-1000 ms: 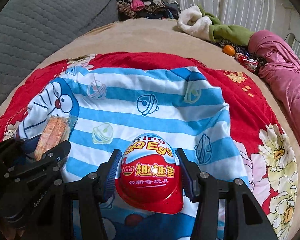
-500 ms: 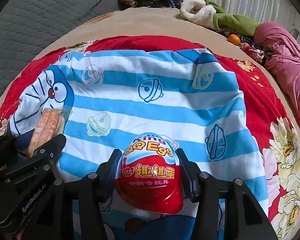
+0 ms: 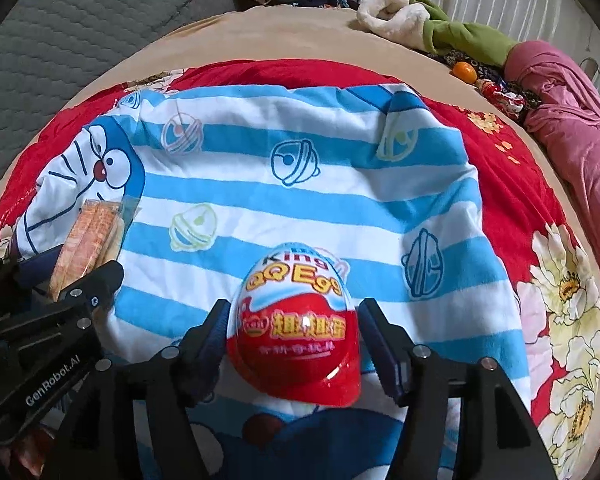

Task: Organize objects
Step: 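Open left gripper releasing the cake package while right gripper releases the egg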

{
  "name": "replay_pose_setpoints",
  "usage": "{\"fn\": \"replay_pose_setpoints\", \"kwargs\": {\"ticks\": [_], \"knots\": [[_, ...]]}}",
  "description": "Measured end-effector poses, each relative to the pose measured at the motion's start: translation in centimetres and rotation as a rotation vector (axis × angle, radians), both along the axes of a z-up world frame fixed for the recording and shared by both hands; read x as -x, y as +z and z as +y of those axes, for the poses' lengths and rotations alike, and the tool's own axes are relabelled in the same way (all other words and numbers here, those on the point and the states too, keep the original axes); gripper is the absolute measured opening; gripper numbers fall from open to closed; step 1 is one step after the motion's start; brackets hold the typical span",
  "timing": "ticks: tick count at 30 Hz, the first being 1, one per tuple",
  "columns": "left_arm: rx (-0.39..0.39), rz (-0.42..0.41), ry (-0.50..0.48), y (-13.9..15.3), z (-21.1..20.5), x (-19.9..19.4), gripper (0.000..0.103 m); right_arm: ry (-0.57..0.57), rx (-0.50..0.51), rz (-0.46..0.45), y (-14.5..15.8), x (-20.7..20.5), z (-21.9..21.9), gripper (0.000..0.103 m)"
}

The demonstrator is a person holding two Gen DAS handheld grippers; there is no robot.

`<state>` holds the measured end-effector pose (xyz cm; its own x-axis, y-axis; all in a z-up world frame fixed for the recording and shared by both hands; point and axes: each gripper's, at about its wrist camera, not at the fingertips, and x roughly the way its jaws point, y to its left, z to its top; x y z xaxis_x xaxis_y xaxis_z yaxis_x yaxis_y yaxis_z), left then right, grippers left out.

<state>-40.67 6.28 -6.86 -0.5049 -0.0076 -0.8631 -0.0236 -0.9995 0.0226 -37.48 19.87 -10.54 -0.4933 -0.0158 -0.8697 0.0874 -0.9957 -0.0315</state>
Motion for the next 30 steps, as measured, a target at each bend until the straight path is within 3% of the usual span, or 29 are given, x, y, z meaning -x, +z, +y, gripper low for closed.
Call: {"fn": "replay_pose_setpoints", "kwargs": {"ticks": [7,12,21,26,30], "knots": [[-0.017,-0.039,-0.014,0.0,0.0,-0.5,0.077,-0.020,-0.009,-0.011,0.7,-0.7,0.5,0.077],[-0.017,-0.062,-0.036,0.1,0.2,-1.2,0.079,-0.023,-0.021,-0.013,1.2,-1.4,0.7,0.084],[-0.058,-0.057,-0.028,1.8,-0.9,-2.8,0.084,-0.044,-0.003,-0.015,2.3,-2.7,1.4,0.088],[-0.093,-0.040,-0.036,3.1,-1.3,-4.3,0.101,-0.042,0.005,-0.007,3.2,-3.8,1.4,0.088],[-0.112,-0.015,-0.032,3.9,-1.8,-6.0,0.102,-0.034,0.033,-0.004,4.1,-5.2,1.5,0.088]]}}
